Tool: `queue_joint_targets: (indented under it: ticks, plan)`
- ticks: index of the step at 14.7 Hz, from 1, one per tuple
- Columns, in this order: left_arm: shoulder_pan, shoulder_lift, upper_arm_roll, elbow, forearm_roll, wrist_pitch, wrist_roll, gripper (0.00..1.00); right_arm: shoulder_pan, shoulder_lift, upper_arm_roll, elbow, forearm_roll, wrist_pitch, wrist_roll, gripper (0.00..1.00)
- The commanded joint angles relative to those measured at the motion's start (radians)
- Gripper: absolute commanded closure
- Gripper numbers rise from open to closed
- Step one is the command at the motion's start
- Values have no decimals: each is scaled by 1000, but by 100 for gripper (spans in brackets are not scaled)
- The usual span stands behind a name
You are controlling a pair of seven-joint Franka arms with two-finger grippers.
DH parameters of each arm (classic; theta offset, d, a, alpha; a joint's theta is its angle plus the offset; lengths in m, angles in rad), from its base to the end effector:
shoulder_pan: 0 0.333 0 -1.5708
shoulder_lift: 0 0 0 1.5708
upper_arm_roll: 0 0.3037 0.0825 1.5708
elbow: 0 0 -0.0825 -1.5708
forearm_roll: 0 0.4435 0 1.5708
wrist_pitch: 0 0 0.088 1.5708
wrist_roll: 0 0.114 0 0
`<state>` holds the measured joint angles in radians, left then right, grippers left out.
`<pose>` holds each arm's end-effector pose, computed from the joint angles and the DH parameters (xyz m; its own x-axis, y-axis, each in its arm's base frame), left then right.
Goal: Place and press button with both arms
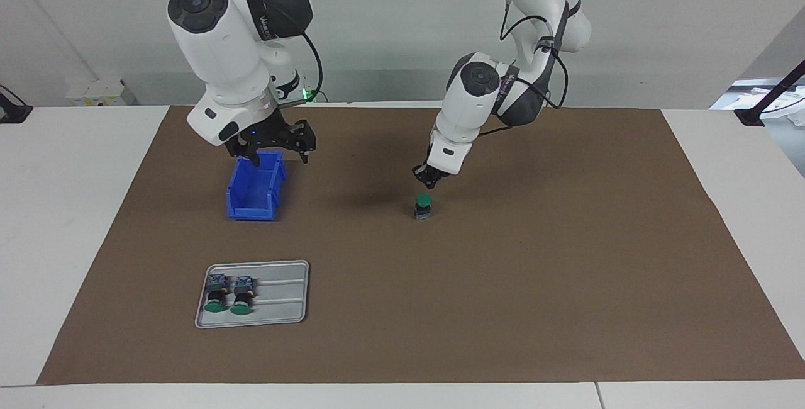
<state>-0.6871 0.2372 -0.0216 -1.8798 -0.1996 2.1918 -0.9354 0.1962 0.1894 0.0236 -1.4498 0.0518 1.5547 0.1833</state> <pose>0.5037 -0.4420 0.3426 0.9412 0.3221 -0.1022 0.3350 -0.9293 0.1553 0.6474 0.1495 0.5469 0.9950 0.0366 -0.0931 0.0330 -0.9987 -0.0398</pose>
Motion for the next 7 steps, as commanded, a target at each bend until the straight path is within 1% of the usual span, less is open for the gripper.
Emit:
queue_joint_targets:
  ticks: [1,5,7]
  plan:
    - [-12,62,11,57,28,29,-17,100,-24,-31,9,-47,-4,7,-15,1]
    - [-12,62,12,61,40,32,-31,100,-23,-36,9,-52,-4,7,-16,1]
    - [-11,73,11,47,43,60,-40,100,-26,-36,9,-52,-4,7,-19,1]
